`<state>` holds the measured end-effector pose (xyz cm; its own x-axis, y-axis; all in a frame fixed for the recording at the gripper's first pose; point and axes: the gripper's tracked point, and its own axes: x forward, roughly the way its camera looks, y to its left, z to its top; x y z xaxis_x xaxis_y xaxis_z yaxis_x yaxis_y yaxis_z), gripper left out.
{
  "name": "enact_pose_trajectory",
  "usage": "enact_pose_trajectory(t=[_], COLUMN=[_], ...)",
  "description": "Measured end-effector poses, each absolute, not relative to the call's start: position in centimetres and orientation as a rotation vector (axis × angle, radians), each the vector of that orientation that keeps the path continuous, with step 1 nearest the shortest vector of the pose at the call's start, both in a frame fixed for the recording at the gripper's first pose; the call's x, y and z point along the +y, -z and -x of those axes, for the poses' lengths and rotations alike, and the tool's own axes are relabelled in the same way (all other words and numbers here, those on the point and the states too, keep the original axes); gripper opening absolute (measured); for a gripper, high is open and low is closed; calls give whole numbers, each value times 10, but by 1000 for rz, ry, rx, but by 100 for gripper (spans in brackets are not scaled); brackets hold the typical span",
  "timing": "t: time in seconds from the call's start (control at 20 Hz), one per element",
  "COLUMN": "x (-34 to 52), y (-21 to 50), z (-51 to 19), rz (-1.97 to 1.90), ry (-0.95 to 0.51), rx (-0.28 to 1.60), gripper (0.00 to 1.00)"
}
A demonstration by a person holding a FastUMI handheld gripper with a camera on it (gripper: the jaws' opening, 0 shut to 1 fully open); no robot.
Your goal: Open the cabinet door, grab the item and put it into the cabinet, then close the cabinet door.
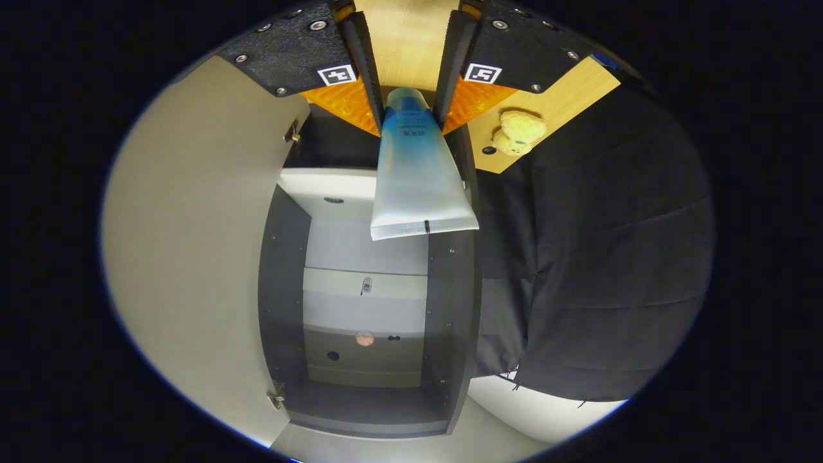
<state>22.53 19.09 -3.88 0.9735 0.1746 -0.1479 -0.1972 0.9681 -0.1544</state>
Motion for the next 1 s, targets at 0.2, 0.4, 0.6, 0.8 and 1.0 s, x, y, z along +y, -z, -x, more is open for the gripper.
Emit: enact_pose_trajectory(t=[0.2, 0.4, 0.6, 0.8, 1.0], x=[181, 175, 173, 170, 174], y=[10, -5, 5, 10, 34], z=[-293, -367, -417, -448, -465], rz=[179, 192, 170, 198, 126], ry=[-177, -155, -136, -123, -149], rx=[83, 44, 62, 50, 116], gripper=[47, 47, 47, 47, 47])
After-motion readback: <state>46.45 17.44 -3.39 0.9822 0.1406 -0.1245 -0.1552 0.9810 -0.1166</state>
